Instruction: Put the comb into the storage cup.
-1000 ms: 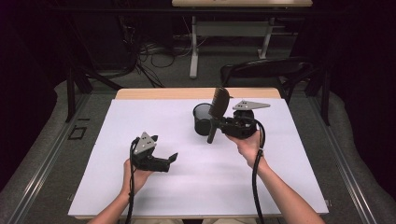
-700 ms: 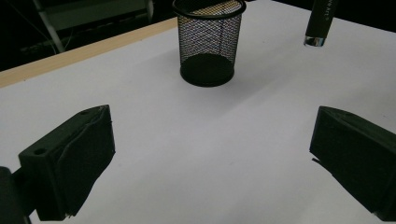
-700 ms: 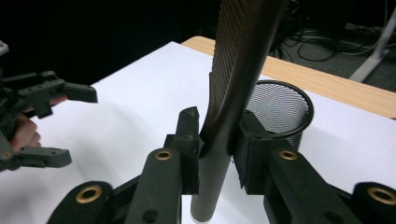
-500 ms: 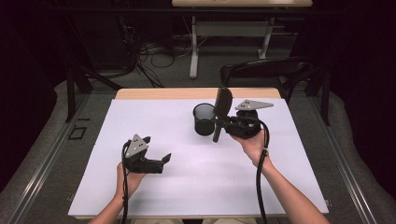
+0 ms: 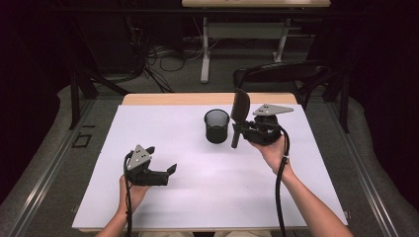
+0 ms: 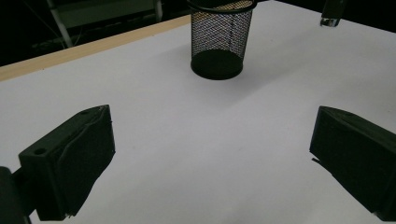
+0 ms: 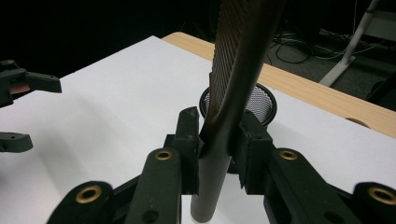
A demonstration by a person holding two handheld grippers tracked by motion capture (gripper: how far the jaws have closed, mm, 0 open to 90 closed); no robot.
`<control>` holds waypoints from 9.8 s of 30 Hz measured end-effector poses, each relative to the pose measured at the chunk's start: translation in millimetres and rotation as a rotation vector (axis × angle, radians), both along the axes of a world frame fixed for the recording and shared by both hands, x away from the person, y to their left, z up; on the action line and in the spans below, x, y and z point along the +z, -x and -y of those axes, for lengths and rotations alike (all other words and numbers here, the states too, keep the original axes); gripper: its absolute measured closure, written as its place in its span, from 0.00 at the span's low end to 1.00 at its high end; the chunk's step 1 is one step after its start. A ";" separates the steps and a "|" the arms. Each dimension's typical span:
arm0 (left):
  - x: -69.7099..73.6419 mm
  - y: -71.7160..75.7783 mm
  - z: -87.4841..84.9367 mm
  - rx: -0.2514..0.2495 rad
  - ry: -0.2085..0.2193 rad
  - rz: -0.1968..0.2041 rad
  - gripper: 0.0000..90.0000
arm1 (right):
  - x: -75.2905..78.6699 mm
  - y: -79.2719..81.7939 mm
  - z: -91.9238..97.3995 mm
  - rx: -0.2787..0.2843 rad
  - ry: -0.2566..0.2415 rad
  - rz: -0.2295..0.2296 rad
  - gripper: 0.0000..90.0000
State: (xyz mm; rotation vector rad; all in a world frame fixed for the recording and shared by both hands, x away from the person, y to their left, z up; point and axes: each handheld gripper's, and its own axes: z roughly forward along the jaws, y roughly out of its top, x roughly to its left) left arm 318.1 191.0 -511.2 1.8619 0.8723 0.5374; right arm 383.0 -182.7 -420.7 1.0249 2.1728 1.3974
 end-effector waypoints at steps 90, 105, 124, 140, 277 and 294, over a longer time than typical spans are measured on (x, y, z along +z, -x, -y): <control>-3.4 -0.3 -13.0 0.031 -0.011 0.018 0.00 | 63.0 -29.6 9.1 -0.078 0.045 0.138 0.81; -3.6 -0.6 -13.4 0.036 -0.012 0.017 0.00 | 65.7 -37.8 -2.9 -0.064 0.050 0.154 0.81; -3.4 -0.3 -13.3 0.036 -0.012 0.020 0.00 | 61.3 -45.4 -21.3 -0.034 0.057 0.169 0.81; -2.7 0.2 -14.8 0.040 -0.008 0.026 0.00 | 58.3 -49.4 -35.6 -0.016 0.079 0.188 0.82; -2.9 -0.1 -16.3 0.041 -0.005 0.030 0.00 | -31.2 -94.6 -66.9 -0.020 0.205 0.022 0.81; -2.9 0.0 -17.1 0.045 -0.007 0.030 0.00 | -40.0 -96.9 -67.0 -0.029 0.209 0.000 0.81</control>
